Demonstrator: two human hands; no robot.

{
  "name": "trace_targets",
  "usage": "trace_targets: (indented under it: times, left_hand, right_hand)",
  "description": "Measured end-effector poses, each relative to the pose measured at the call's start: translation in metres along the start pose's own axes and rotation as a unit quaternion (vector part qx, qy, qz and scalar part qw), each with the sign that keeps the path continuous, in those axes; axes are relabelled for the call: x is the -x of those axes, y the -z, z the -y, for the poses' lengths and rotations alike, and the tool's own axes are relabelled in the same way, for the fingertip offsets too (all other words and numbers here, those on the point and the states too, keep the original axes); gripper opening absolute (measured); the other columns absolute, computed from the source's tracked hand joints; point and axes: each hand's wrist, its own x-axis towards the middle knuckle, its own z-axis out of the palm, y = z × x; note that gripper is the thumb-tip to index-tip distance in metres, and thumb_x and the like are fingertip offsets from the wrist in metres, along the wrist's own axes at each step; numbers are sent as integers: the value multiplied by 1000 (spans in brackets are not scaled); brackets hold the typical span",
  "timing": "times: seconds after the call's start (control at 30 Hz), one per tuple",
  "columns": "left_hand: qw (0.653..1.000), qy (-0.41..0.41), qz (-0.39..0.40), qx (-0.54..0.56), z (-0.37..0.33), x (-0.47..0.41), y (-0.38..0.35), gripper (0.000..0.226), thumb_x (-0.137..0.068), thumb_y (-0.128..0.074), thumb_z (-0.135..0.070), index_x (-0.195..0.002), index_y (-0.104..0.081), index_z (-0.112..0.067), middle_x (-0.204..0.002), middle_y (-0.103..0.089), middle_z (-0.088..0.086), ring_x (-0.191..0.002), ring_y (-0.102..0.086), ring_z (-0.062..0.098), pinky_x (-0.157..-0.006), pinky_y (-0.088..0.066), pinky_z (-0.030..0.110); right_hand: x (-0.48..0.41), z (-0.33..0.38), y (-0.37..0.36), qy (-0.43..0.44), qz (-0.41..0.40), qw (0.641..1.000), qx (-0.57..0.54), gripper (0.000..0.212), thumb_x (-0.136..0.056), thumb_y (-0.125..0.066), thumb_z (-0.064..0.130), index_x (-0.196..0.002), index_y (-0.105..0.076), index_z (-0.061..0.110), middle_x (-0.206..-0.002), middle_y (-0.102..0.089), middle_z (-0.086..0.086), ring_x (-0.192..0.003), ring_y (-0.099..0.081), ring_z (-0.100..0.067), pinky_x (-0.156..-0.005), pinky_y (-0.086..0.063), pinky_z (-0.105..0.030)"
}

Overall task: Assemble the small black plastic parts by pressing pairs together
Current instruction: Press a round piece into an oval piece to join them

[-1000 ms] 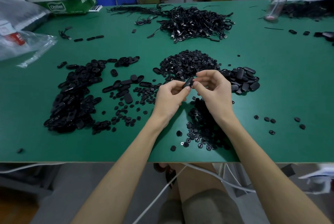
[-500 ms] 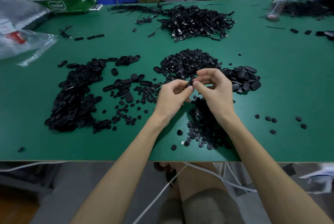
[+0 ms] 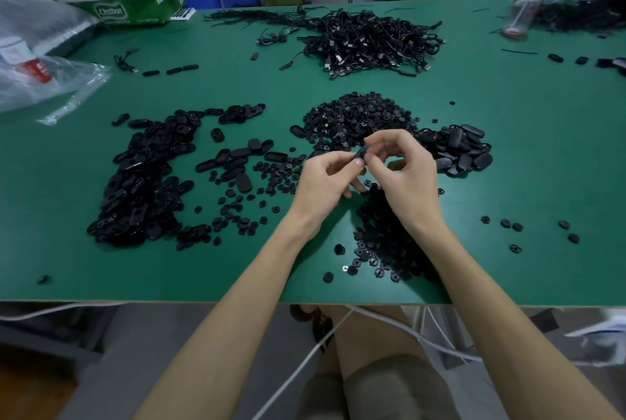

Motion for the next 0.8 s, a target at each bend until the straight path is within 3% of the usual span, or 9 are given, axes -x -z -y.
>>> trace_targets:
  times: [0.2,0.43,0.8]
  left_hand:
    - [1000,-7,4,2,0,1,0,13,-100,-66,-9,-97,-75,-18,-87,-74,2,-66,-69,13,-59,-51,25]
    - [1000,-4,-1,9,2,0,1,10,-100,-66,-9,-103,-75,-12,-89,-75,6,-66,-68,13,-60,-51,25]
    - [1000,-5,-11,-18,4,-1,0,16,-100,-65,-6,-113,-71,1,-83,-71,6,-67,-66,12,-59,-51,23]
  right_hand:
    - [0,0,3,-10,4,1000,-16,18,-91,-69,3,-103,-71,17,-93,-72,2,-85,-65,-19,-73,-53,-40]
    - [1,1,2,2,5,1000,25,16,-91,-70,5,-102,-71,17,-94,-71,3,-84,-65,-12,-73,-47,-21]
    - [0,-3,0,-7,14,998,65,12,-92,-71,8,-99,-74,17,-95,-70,4,-85,-64,-7,-75,-42,-9]
